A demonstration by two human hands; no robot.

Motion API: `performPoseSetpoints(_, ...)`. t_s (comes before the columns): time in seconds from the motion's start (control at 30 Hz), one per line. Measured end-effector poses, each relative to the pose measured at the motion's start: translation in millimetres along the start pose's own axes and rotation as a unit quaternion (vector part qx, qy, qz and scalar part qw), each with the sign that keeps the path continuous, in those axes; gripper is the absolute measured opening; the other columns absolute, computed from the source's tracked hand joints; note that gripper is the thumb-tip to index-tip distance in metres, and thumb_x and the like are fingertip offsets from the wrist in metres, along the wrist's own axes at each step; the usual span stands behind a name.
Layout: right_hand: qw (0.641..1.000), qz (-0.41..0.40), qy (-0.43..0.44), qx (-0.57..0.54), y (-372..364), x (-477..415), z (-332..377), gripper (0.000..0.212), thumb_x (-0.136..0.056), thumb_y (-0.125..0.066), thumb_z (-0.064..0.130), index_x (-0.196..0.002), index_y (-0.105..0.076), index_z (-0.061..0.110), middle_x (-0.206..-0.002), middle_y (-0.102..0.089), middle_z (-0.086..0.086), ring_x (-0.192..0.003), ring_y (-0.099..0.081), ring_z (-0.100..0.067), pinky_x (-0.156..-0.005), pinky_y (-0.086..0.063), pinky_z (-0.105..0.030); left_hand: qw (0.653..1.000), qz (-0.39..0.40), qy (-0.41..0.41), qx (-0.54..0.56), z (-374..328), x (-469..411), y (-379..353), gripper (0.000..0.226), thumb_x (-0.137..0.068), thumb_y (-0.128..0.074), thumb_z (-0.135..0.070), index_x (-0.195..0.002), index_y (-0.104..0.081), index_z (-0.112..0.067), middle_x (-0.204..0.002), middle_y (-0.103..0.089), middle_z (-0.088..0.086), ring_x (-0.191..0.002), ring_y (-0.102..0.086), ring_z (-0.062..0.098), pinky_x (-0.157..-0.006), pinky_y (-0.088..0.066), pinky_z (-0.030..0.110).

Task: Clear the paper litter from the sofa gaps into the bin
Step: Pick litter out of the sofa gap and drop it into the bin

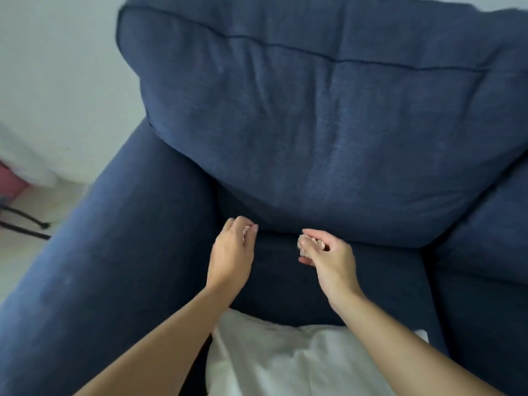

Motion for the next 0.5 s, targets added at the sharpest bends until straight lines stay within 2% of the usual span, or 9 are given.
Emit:
performPoseSetpoints(0.13, 0.999, 0.016, 0.037, -0.032, -43.9, 40.9, 43.1, 0.015, -0.089, -0.073, 0.01, -0.103, -0.077, 0.01, -0.084, -0.078, -0.008, -0.081, -0.077, -0.012, -0.063, -0.059, -0.018, 0.999, -0.025, -0.02, 0.015, -8.7, 9.2, 73.3, 0.017, -0.101, -0.048, -0.032, -0.094, -0.061, -0.023, -0.092, -0.055, -0.011, -0.083, -0.055, 0.003, -0.068, -0.043, 0.016)
performPoseSetpoints(0.27, 0.995, 0.069, 0.061, -0.046, -107.4, 91.8, 79.9, 0.011, -0.087, -0.074, 0.009, -0.097, -0.08, 0.009, -0.08, -0.079, -0.004, -0.081, -0.077, -0.013, -0.064, -0.06, -0.021, 0.997, -0.07, -0.017, 0.023, 3.9, 26.6, 160.8, 0.016, -0.1, -0.051, -0.03, -0.091, -0.061, -0.023, -0.092, -0.056, -0.012, -0.084, -0.055, 0.002, -0.066, -0.037, 0.004)
performPoseSetpoints(0.4, 0.987, 0.136, 0.08, -0.029, -183.9, 148.9, 104.6, 0.007, -0.086, -0.074, 0.011, -0.086, -0.081, 0.012, -0.076, -0.077, 0.0, -0.078, -0.074, -0.014, -0.067, -0.062, -0.026, 0.993, -0.109, 0.027, 0.027, 42.9, 56.6, 249.5, 0.017, -0.101, -0.049, -0.027, -0.091, -0.062, -0.021, -0.092, -0.055, -0.012, -0.081, -0.055, 0.003, -0.065, -0.036, 0.003)
performPoseSetpoints(0.5, 0.977, 0.187, 0.097, 0.005, -248.2, 197.4, 107.6, 0.008, -0.086, -0.075, 0.013, -0.083, -0.082, 0.012, -0.072, -0.076, 0.0, -0.073, -0.072, -0.011, -0.072, -0.063, -0.03, 0.986, -0.158, 0.058, 0.019, 91.3, 87.9, 312.3, 0.015, -0.099, -0.052, -0.021, -0.091, -0.064, -0.018, -0.093, -0.059, -0.005, -0.079, -0.054, 0.006, -0.068, -0.035, 0.006)
Point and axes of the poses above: each hand's wrist, its own x-axis away from the middle knuckle, its own y-axis out of the back of the hand, z = x × y, the point moved 1 cm from there along -x, towards the middle knuckle
